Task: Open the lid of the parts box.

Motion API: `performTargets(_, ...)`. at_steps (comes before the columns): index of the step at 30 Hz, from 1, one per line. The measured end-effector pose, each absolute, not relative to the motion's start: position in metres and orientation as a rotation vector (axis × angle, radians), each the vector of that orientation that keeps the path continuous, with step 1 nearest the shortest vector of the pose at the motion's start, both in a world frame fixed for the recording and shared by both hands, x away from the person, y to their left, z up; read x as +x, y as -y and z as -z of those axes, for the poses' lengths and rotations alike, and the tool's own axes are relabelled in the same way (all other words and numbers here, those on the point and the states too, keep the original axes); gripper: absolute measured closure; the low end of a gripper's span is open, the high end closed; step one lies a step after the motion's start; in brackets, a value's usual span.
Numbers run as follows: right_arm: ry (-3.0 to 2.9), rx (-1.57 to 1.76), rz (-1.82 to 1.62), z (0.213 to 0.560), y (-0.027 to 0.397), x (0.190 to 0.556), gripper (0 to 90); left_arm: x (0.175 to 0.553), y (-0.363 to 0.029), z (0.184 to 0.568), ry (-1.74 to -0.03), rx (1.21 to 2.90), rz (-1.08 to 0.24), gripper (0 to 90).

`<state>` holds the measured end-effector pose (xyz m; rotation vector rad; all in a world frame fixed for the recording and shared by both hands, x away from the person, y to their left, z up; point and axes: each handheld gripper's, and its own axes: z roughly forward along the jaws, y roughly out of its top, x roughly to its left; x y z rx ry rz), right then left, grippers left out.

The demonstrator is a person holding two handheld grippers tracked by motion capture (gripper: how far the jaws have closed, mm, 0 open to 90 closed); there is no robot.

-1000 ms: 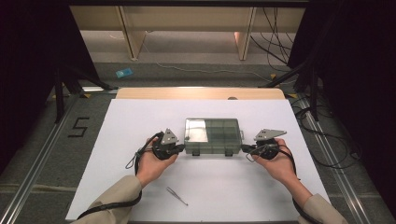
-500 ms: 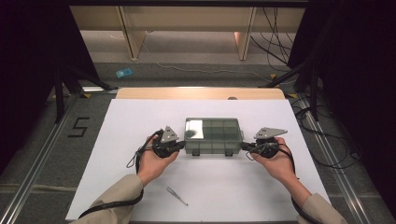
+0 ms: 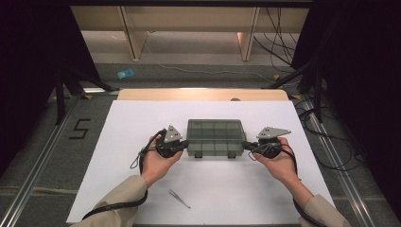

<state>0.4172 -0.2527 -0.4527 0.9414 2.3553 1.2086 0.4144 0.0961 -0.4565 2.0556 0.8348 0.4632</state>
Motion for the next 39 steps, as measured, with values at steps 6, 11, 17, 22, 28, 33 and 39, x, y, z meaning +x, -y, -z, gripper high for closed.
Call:
performTargets(6, -2.339, 0.946, -1.219, 0.4501, 0.2515, 0.4182, 90.0, 0.4154, -0.0958, 0.453, -0.843, 2.039, -0.465, 89.9)
performTargets(11, -2.331, 0.946, -1.229, 0.4482, 0.2504, 0.4195, 90.0, 0.4168, -0.0952, 0.4517, -0.843, 2.027, -0.47, 89.9)
performTargets(17, -2.312, 0.952, -1.233, 0.4468, 0.2495, 0.4206, 90.0, 0.4183, -0.0948, 0.4502, -0.847, 2.025, -0.476, 89.9)
performTargets(22, -2.307, 0.954, -1.241, 0.4458, 0.2495, 0.4213, 90.0, 0.4196, -0.0935, 0.45, -0.851, 2.009, -0.476, 89.9)
performTargets(28, -2.288, 0.958, -1.246, 0.4449, 0.2493, 0.4223, 90.0, 0.4211, -0.0923, 0.4489, -0.857, 2.002, -0.481, 89.9)
performTargets(33, -2.279, 0.966, -1.259, 0.4439, 0.2487, 0.4231, 90.0, 0.4226, -0.0913, 0.4483, -0.859, 2.007, -0.475, 89.9)
performTargets(39, -2.27, 0.97, -1.261, 0.4434, 0.2486, 0.424, 90.0, 0.4243, -0.0903, 0.4486, -0.856, 2.008, -0.482, 89.9)
